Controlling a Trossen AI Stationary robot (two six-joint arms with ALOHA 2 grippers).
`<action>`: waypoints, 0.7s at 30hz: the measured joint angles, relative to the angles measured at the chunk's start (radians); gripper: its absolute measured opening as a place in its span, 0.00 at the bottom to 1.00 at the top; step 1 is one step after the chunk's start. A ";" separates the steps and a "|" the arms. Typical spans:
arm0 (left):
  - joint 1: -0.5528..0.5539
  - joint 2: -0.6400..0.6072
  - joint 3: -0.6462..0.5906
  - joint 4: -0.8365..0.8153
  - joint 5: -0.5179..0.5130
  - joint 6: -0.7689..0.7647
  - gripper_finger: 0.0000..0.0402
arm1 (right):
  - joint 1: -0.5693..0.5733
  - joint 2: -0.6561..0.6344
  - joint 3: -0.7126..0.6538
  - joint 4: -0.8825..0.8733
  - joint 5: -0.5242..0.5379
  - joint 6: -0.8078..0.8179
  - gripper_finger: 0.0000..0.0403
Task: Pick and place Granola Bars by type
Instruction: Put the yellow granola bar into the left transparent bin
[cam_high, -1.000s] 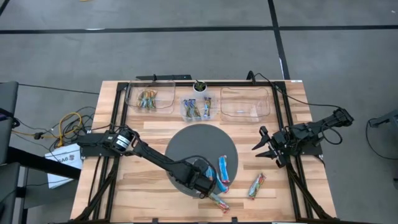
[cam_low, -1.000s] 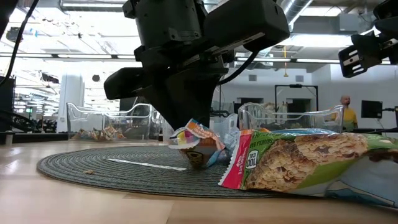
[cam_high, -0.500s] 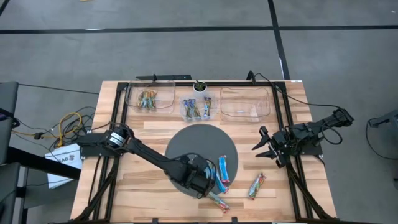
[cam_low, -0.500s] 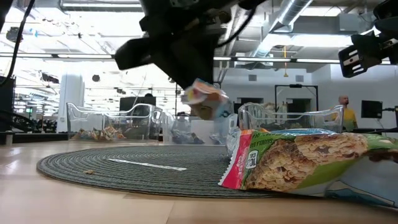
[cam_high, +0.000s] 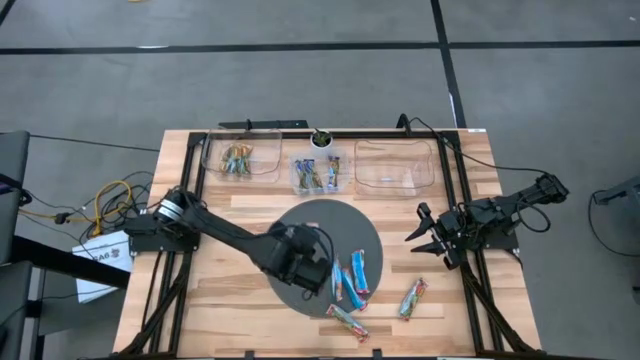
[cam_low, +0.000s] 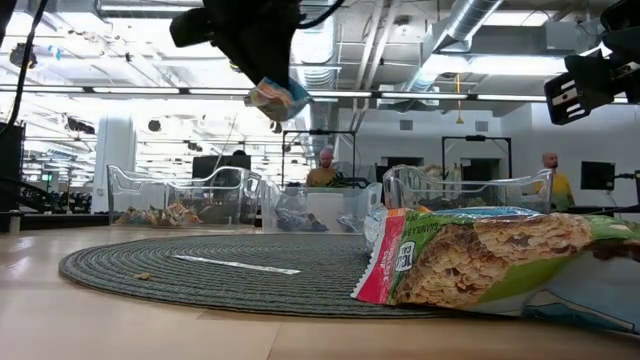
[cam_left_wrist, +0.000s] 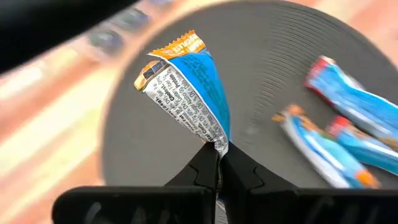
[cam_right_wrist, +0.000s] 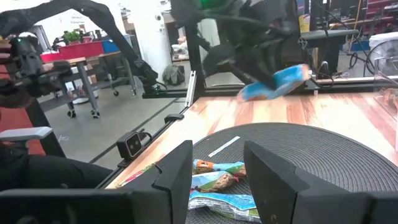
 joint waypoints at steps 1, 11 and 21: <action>0.007 -0.008 0.000 -0.022 -0.009 0.004 0.00 | 0.000 0.000 0.000 0.000 0.000 0.000 0.34; 0.106 -0.095 0.000 -0.223 -0.136 0.077 0.00 | 0.000 0.000 0.000 0.000 0.000 0.000 0.34; 0.246 -0.221 -0.025 -0.376 -0.252 0.136 0.00 | 0.000 0.000 0.000 0.000 0.000 0.000 0.34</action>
